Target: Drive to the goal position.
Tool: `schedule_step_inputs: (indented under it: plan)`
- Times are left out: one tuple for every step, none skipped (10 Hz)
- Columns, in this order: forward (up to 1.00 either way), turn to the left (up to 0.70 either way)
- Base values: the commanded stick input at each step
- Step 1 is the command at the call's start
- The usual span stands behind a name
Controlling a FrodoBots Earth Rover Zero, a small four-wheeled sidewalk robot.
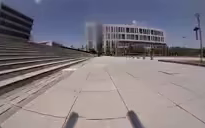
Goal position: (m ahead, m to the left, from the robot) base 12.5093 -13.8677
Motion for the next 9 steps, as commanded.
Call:
schedule_step_inputs:
  plan:
    - [0.7, 0.0]
    - [0.7, 0.0]
    - [0.7, 0.0]
    - [0.7, 0.0]
    - [0.7, 0.0]
    - [0.7, 0.0]
    - [0.7, 0.0]
    - [0.7, 0.0]
    - [0.7, 0.0]
